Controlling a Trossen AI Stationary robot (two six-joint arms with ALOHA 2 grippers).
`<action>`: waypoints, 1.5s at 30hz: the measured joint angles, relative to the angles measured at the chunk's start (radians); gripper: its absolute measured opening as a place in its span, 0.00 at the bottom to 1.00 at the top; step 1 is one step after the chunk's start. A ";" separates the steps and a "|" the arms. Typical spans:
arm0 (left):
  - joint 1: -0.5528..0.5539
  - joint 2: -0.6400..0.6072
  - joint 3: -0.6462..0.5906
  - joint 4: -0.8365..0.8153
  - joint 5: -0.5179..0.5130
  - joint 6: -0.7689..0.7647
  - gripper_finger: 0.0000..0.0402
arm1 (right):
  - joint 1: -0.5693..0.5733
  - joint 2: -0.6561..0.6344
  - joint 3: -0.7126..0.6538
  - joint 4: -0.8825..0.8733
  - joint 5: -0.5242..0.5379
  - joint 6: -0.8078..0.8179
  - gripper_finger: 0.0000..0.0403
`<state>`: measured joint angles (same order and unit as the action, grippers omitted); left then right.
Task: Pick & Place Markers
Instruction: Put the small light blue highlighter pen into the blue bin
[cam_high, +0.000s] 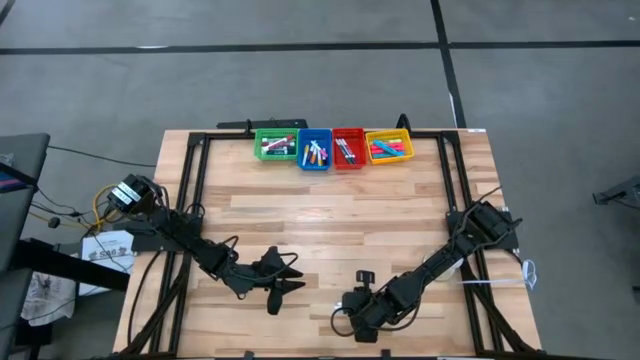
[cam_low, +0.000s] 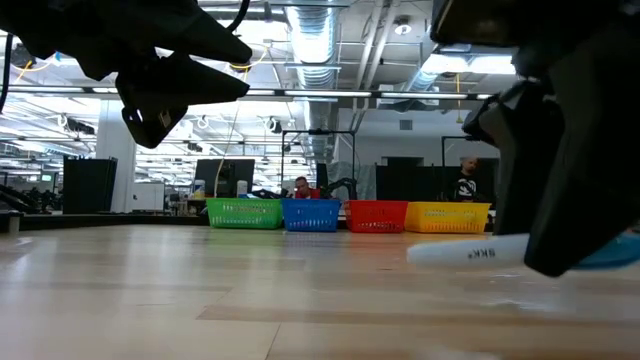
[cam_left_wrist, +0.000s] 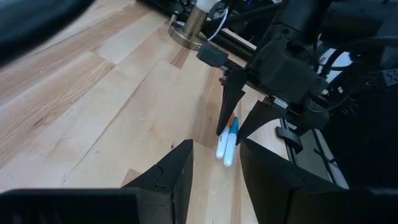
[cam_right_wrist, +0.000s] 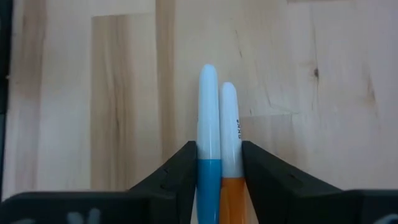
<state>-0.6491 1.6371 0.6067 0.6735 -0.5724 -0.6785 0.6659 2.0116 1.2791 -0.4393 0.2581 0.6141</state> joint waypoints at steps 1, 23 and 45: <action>0.000 0.000 0.000 0.000 0.000 0.000 0.33 | 0.000 -0.001 0.007 -0.006 0.000 -0.005 0.29; 0.000 0.000 0.000 0.000 0.017 -0.007 0.33 | -0.041 -0.002 0.039 -0.076 0.017 -0.073 0.25; 0.000 0.000 0.000 0.000 0.017 -0.007 0.33 | -0.106 -0.003 0.040 -0.108 -0.105 -0.169 0.25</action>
<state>-0.6495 1.6371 0.6067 0.6735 -0.5552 -0.6857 0.5599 2.0083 1.3187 -0.5474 0.1528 0.4452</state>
